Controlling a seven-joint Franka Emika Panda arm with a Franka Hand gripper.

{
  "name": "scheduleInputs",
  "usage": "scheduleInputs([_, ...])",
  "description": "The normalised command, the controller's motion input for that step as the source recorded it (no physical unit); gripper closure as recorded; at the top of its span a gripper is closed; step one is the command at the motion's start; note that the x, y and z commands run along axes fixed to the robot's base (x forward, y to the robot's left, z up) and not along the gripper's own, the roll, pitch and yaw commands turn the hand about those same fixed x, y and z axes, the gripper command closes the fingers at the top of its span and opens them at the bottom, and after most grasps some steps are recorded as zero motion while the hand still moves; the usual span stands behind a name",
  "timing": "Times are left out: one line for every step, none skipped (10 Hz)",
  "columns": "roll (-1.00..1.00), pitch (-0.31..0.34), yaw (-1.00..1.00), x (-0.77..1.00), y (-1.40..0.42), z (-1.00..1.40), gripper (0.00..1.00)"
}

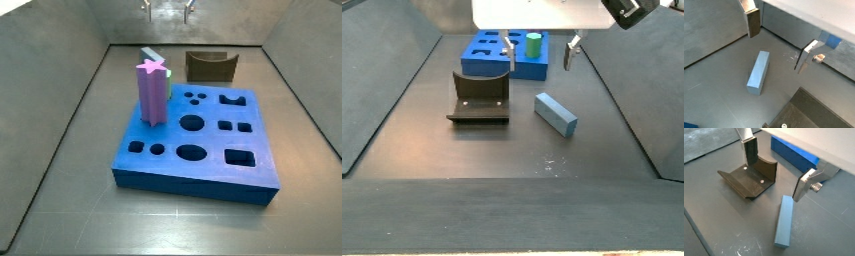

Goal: Pick up the rectangle object. Move up. Place the rectangle object on the fixture. Regrasp the rectangle object. Move to above the board. Insert the rectangle object.
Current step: Pick up the rectangle object.

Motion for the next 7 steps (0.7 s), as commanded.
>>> scheduleInputs([-0.07, -0.066, 0.0, 0.0, 0.0, -0.04, 0.0])
scheduleInputs([-0.03, -0.037, 0.01, 0.0, 0.0, -0.01, 0.0])
scheduleInputs([-0.07, -0.054, 0.01, 0.0, -0.09, -0.09, 0.0])
scheduleInputs([-0.02, 0.0, 0.0, 0.0, -0.03, 0.0, 0.0])
scheduleInputs([0.0, 0.0, 0.0, 0.0, -0.03, 0.0, 0.0])
scheduleInputs([-0.08, -0.089, 0.27, -0.09, -0.35, -0.25, 0.0])
scheduleInputs([-0.01, 0.0, 0.54, -0.07, -0.55, -0.3, 0.0])
